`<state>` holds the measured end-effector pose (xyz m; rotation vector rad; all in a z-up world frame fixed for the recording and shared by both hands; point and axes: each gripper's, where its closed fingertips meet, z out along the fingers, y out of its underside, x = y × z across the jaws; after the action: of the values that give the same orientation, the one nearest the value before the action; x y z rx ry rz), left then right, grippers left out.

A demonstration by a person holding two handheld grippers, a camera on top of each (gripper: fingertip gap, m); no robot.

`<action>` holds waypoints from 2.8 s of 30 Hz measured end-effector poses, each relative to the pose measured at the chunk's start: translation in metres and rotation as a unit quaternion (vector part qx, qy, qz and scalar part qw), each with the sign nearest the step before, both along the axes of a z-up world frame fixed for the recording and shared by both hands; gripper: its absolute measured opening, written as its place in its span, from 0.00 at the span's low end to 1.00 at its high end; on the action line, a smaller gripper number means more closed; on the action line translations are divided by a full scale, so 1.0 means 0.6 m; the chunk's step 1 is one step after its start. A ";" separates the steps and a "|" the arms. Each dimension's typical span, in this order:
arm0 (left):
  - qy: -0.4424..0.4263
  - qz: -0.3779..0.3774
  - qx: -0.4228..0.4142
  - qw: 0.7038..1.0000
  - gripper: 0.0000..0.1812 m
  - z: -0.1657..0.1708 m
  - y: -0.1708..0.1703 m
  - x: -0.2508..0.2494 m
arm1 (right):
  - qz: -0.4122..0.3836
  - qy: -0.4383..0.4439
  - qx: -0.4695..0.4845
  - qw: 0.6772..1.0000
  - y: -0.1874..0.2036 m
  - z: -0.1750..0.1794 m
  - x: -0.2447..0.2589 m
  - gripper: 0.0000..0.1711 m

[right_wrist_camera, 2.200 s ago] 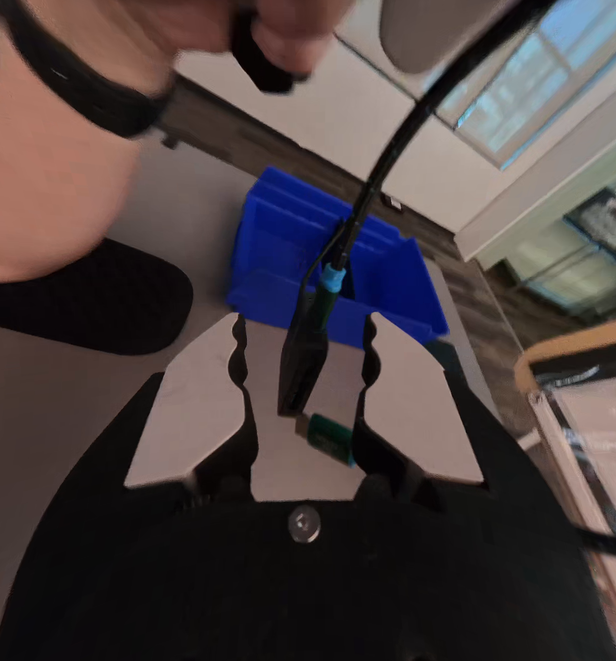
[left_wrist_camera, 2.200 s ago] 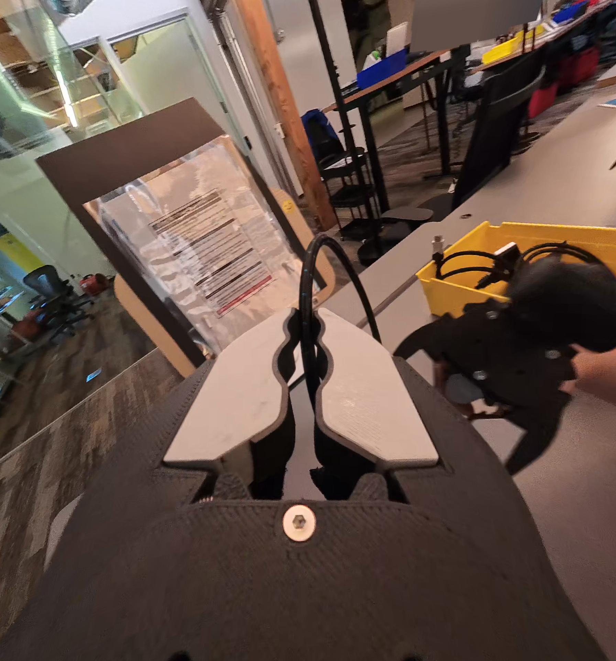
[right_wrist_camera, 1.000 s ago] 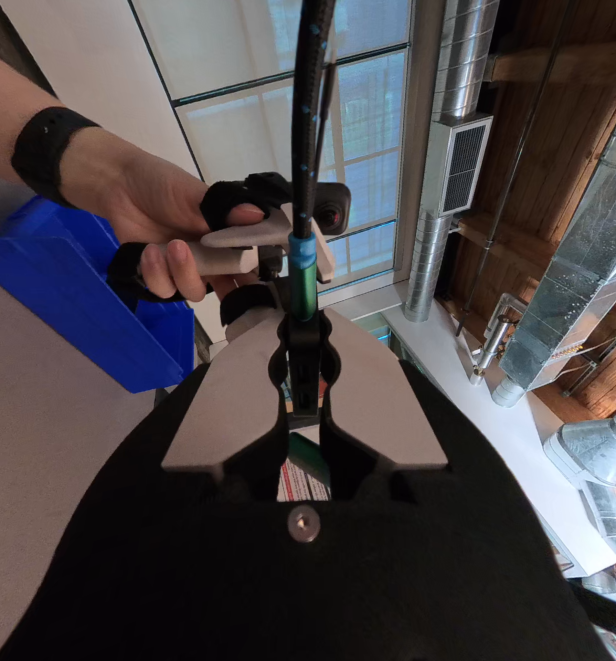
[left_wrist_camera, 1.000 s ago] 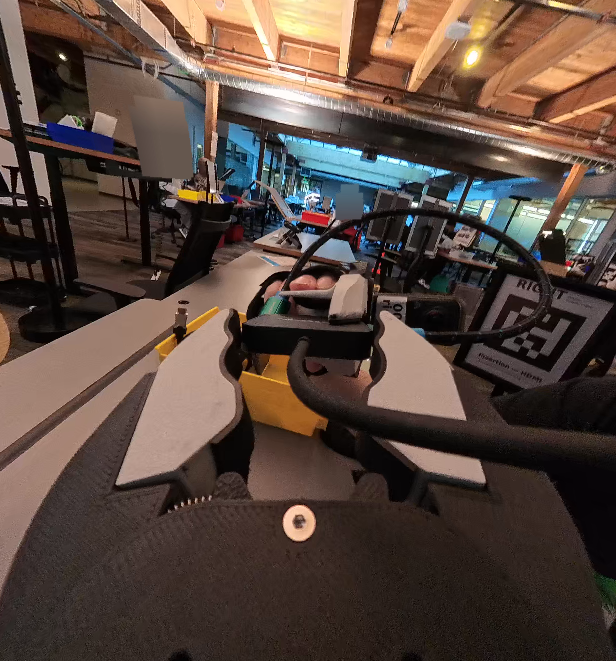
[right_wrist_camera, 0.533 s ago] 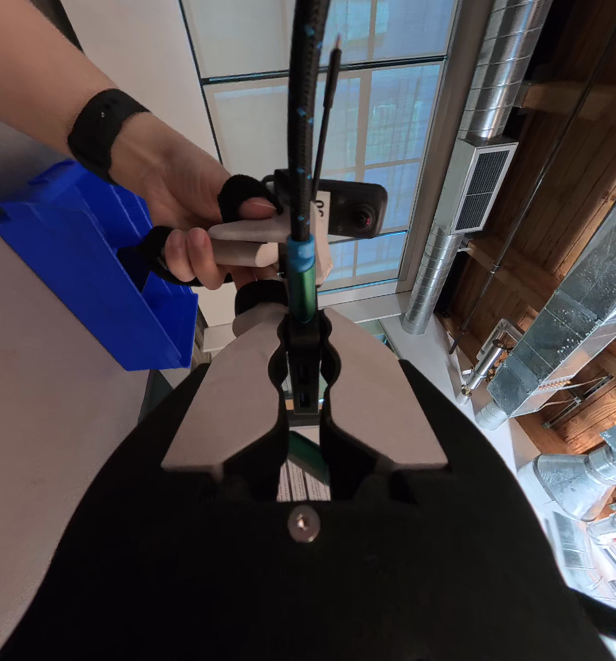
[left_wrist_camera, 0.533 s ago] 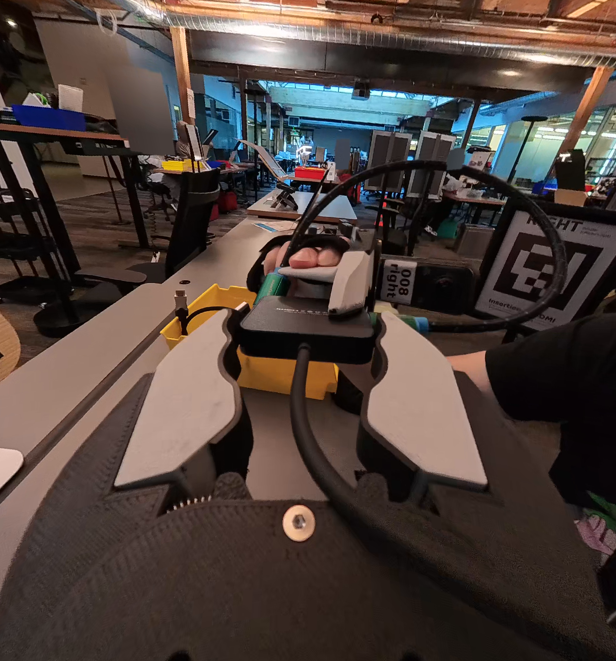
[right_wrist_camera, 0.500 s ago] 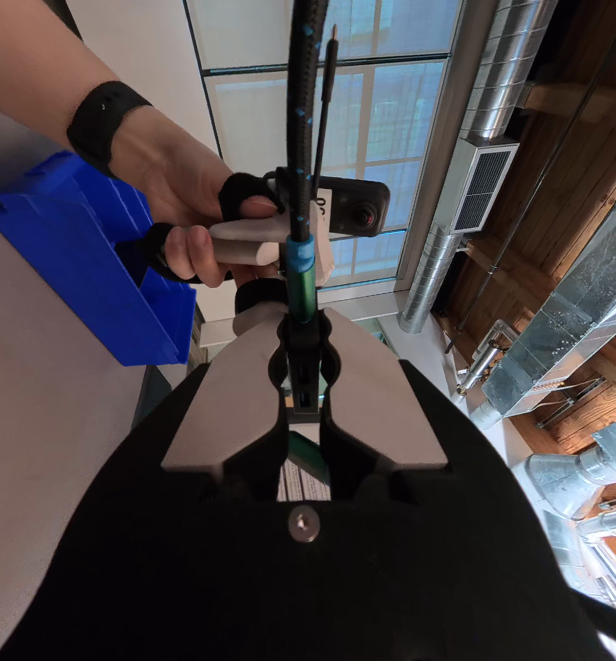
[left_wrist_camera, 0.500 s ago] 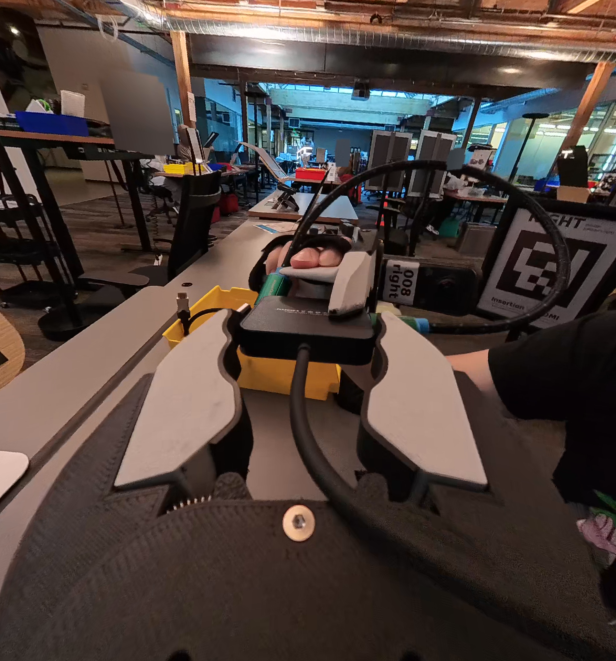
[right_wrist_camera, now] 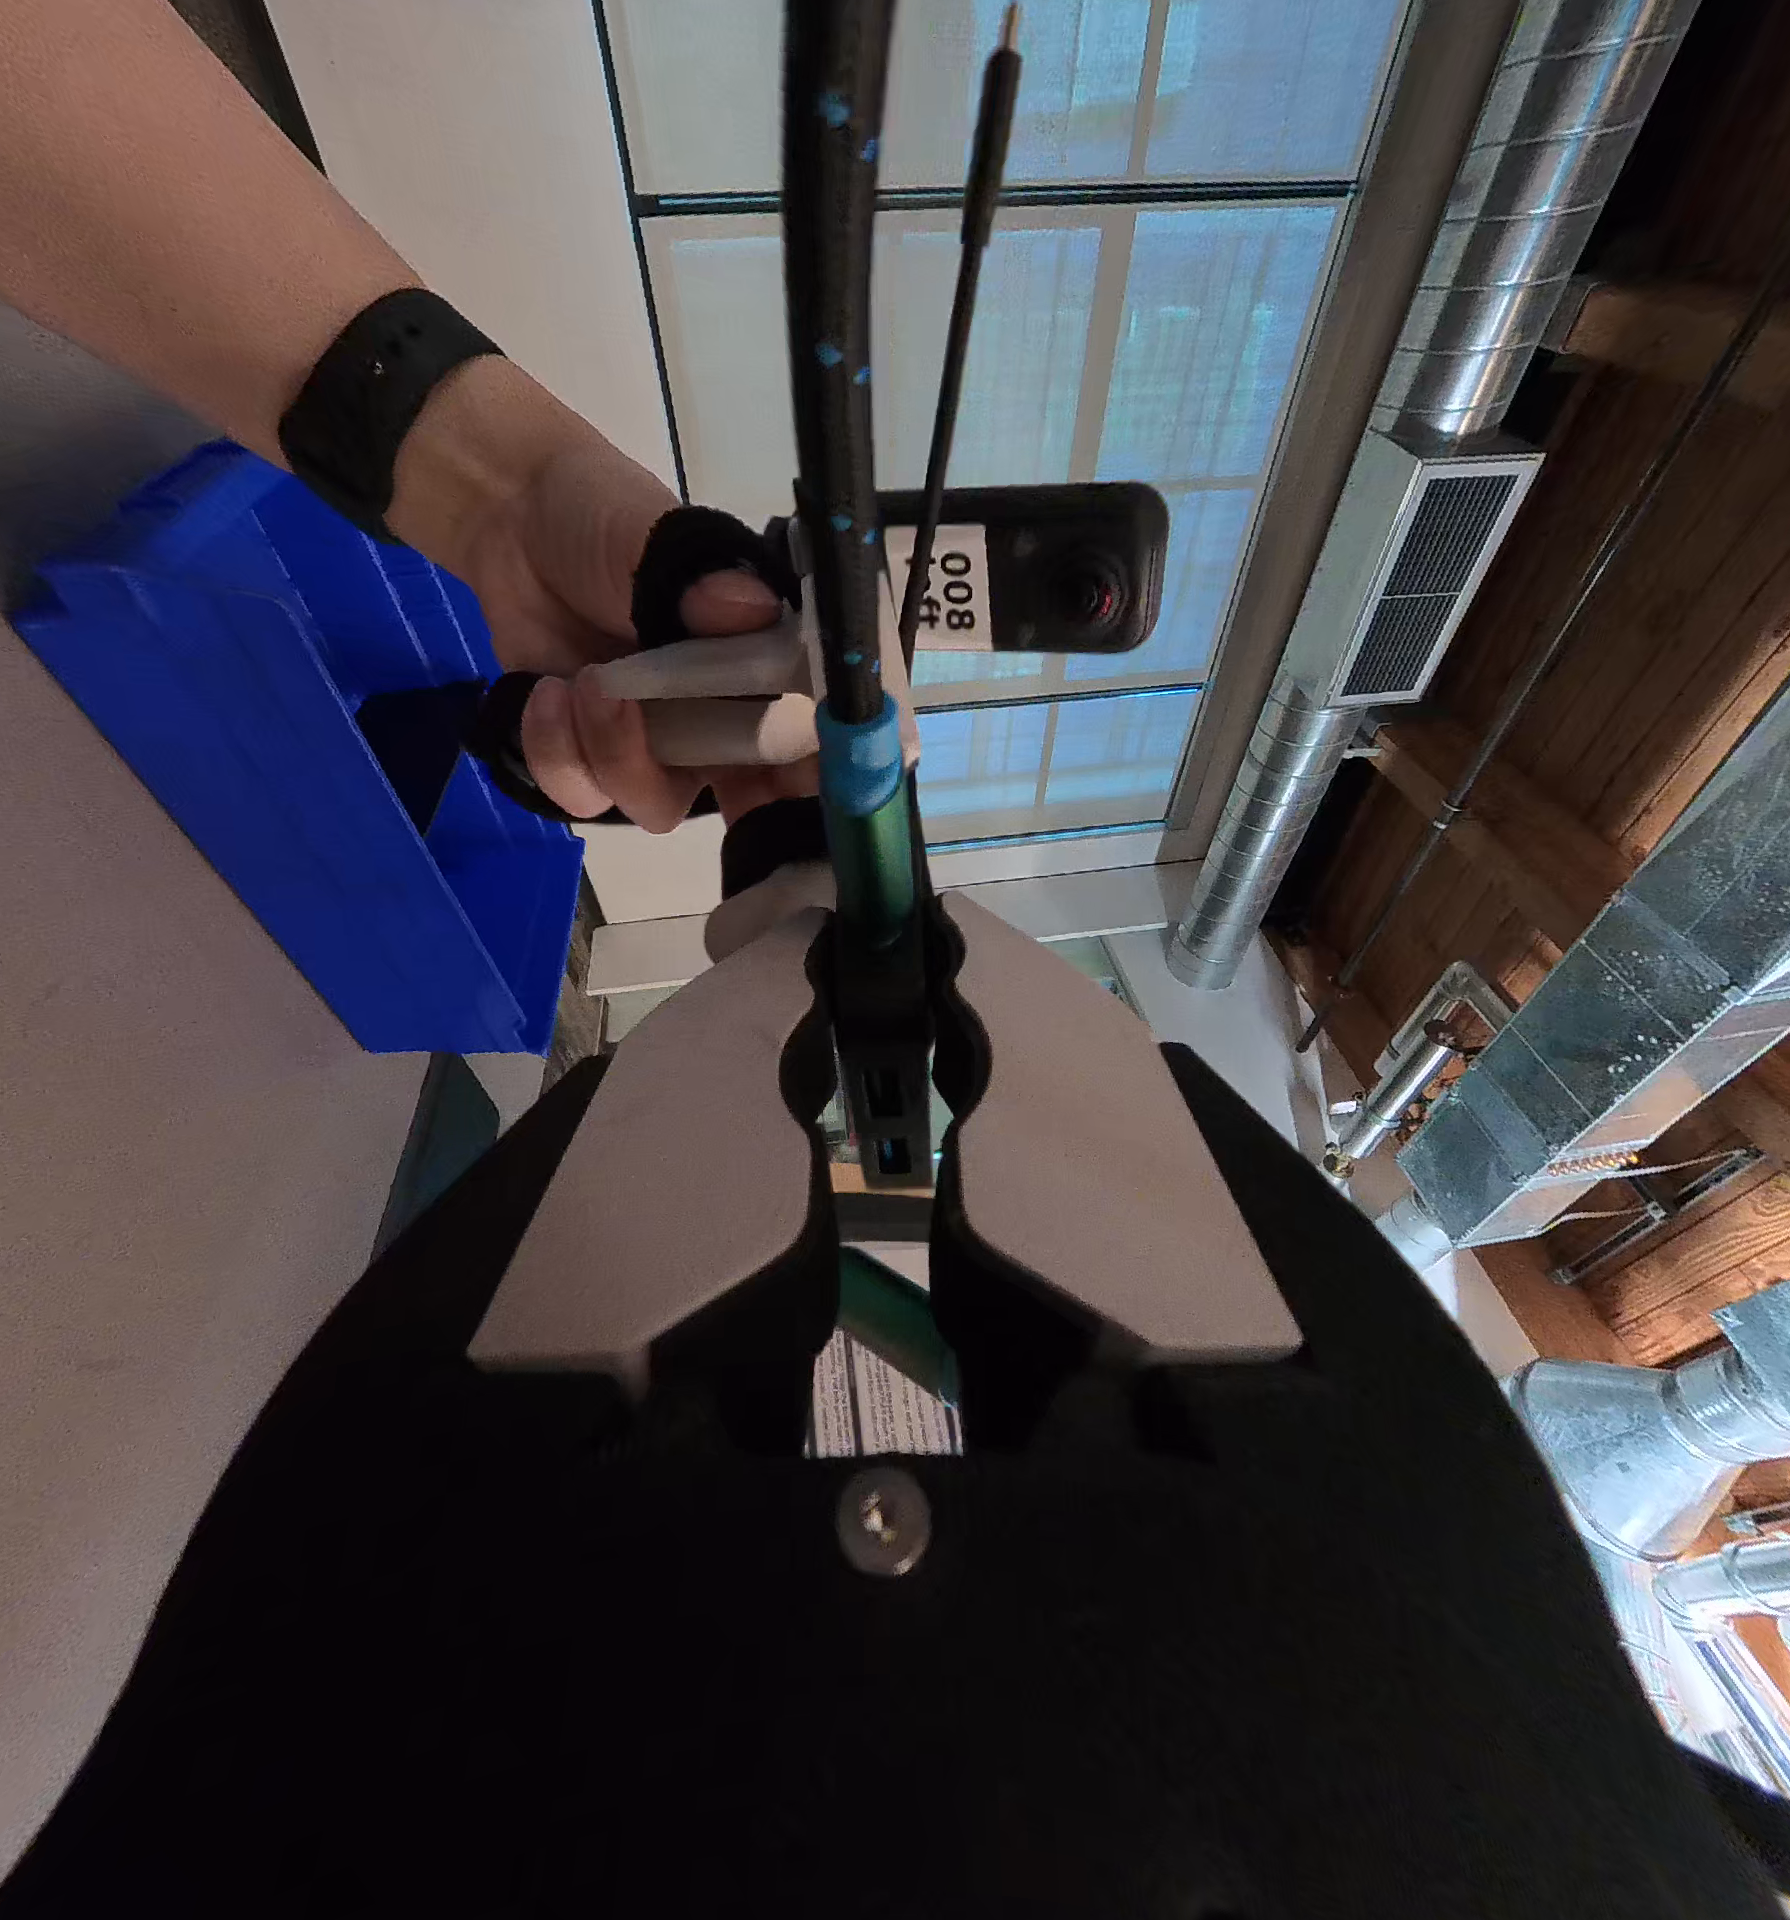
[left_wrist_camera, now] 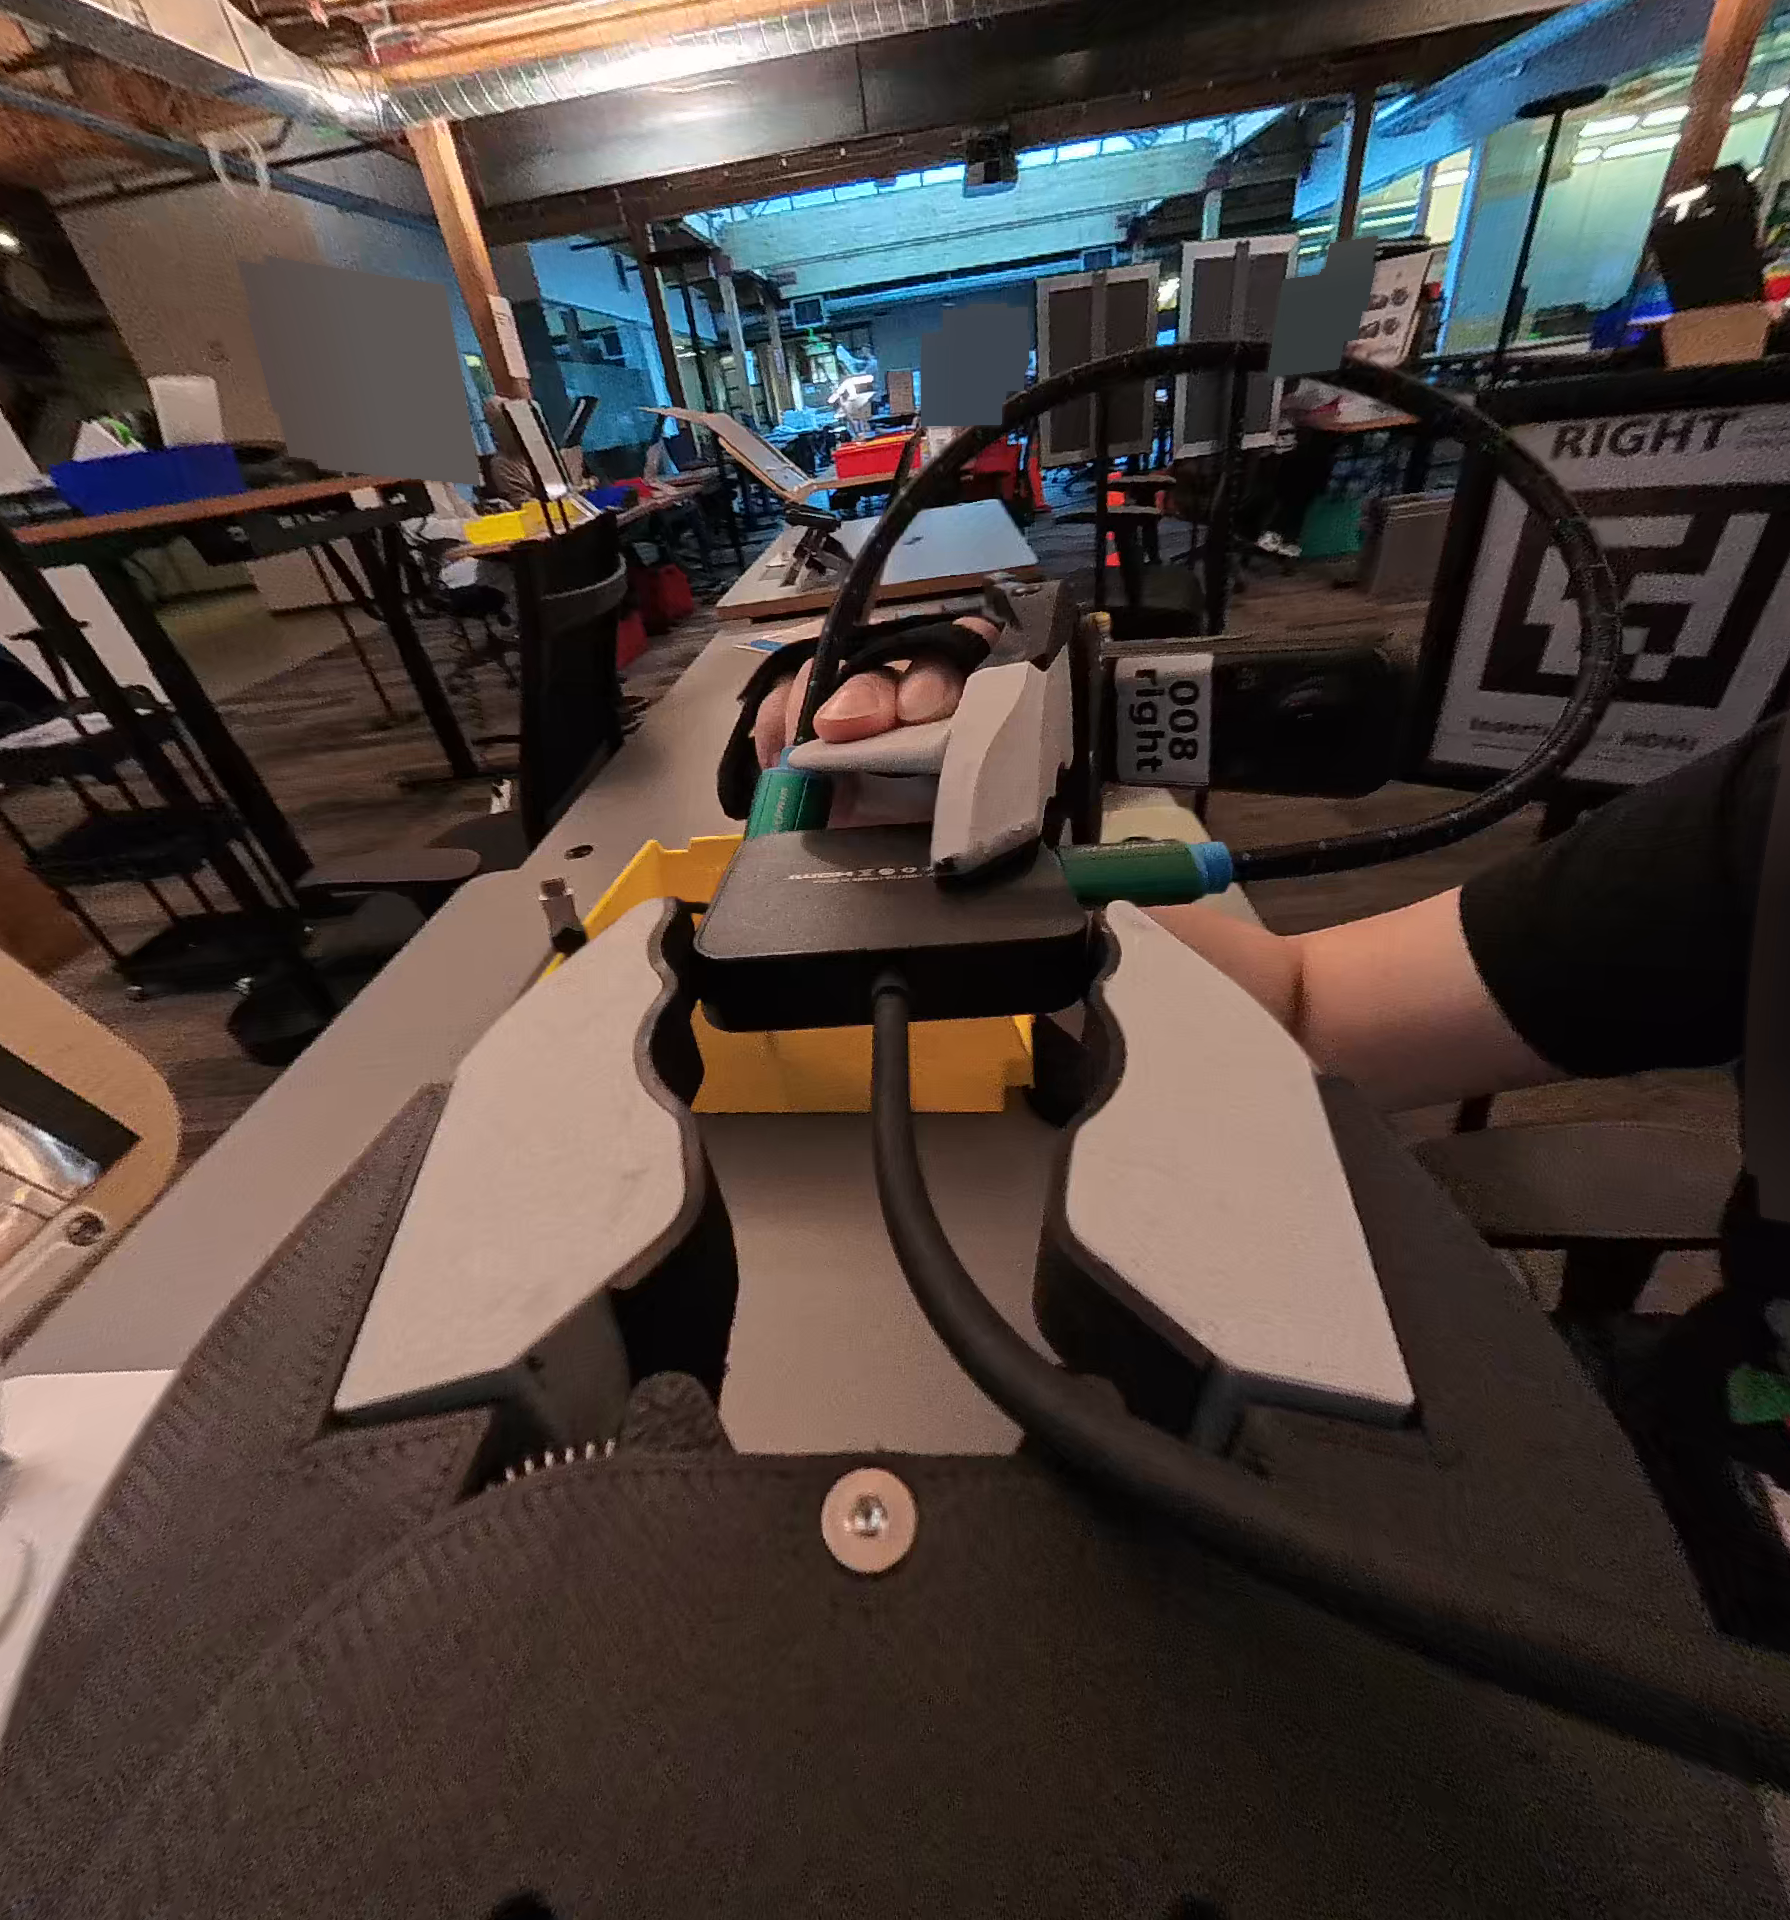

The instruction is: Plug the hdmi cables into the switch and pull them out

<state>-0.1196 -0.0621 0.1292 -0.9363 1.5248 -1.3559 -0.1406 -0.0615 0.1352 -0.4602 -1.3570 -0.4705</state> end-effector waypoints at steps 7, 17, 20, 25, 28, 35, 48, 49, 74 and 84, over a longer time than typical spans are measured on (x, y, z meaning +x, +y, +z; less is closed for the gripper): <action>0.002 0.010 -0.007 1.000 0.39 -0.004 0.008 0.007 | -0.041 -0.029 0.032 0.998 0.009 -0.005 0.009 0.09; 0.006 0.011 0.020 1.000 0.39 -0.011 0.007 0.006 | -0.087 -0.077 0.087 0.989 0.005 -0.005 0.008 0.09; 0.010 0.008 0.038 0.999 0.38 -0.017 0.004 0.005 | -0.081 -0.082 0.070 0.991 0.002 -0.010 0.008 0.09; 0.008 0.007 0.045 0.999 0.39 -0.019 0.004 0.004 | -0.075 -0.080 0.059 0.992 0.002 -0.012 0.006 0.09; 0.001 0.020 0.046 0.999 0.39 -0.019 0.010 0.010 | -0.082 -0.083 0.053 0.992 0.007 -0.016 0.007 0.09; -0.011 0.065 0.089 0.994 0.39 -0.015 0.018 0.019 | -0.105 -0.081 0.072 0.989 0.017 -0.011 0.020 0.09; -0.164 0.260 0.260 0.915 0.39 0.073 0.050 -0.026 | -0.163 0.031 0.160 0.973 0.049 0.035 0.072 0.14; -0.173 0.282 0.273 0.903 0.39 0.080 0.056 -0.034 | -0.161 0.037 0.154 0.974 0.052 0.032 0.073 0.14; -0.216 0.509 0.383 0.740 0.38 0.105 0.148 -0.094 | -0.040 0.390 -0.169 0.904 0.050 0.078 0.003 0.27; -0.228 0.479 0.413 0.740 0.39 0.091 0.116 -0.062 | -0.116 0.379 -0.264 0.879 0.110 0.032 0.025 0.17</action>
<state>-0.1566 0.0076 0.1836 -0.5596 0.8334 -0.0583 -0.1255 0.0043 0.1544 -1.1356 -0.6403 -0.0656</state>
